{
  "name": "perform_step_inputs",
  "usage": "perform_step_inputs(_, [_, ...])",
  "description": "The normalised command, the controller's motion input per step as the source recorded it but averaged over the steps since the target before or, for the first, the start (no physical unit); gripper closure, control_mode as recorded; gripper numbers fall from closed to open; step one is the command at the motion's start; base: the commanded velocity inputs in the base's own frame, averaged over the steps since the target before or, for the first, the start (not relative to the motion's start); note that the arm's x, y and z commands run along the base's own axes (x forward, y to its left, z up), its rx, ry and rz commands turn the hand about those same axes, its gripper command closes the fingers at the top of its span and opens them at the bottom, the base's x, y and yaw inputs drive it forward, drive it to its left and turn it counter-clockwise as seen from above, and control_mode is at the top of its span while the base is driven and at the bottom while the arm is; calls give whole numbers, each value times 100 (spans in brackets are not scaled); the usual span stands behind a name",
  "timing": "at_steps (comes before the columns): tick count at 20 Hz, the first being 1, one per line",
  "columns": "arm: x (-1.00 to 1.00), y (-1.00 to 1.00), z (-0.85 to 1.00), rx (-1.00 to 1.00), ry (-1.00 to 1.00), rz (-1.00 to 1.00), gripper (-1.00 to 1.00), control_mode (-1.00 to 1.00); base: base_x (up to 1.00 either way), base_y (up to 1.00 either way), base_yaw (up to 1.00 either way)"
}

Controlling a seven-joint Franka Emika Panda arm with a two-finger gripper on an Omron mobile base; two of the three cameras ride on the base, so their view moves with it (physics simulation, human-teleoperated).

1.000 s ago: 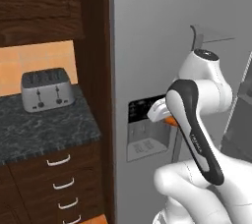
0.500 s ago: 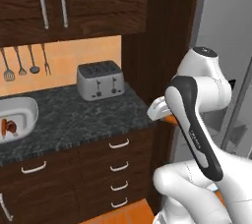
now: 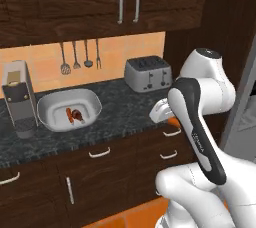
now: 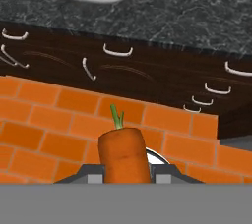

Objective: Place one carrot and one chicken drumstick in each tupperware on the nearby counter, to pack two identical lunches.

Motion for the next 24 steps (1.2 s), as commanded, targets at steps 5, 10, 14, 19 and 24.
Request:
perform_step_inputs(5, [0,0,0,0,0,0,100,100,0,100,0])
perform_step_inputs(10, [0,0,0,0,0,0,100,100,0,100,0])
perform_step_inputs(14, [0,0,0,0,0,0,100,100,20,100,0])
perform_step_inputs(19, [0,0,0,0,0,0,100,100,49,100,0])
perform_step_inputs(24, [16,16,-12,0,2,0,100,-100,58,80,0])
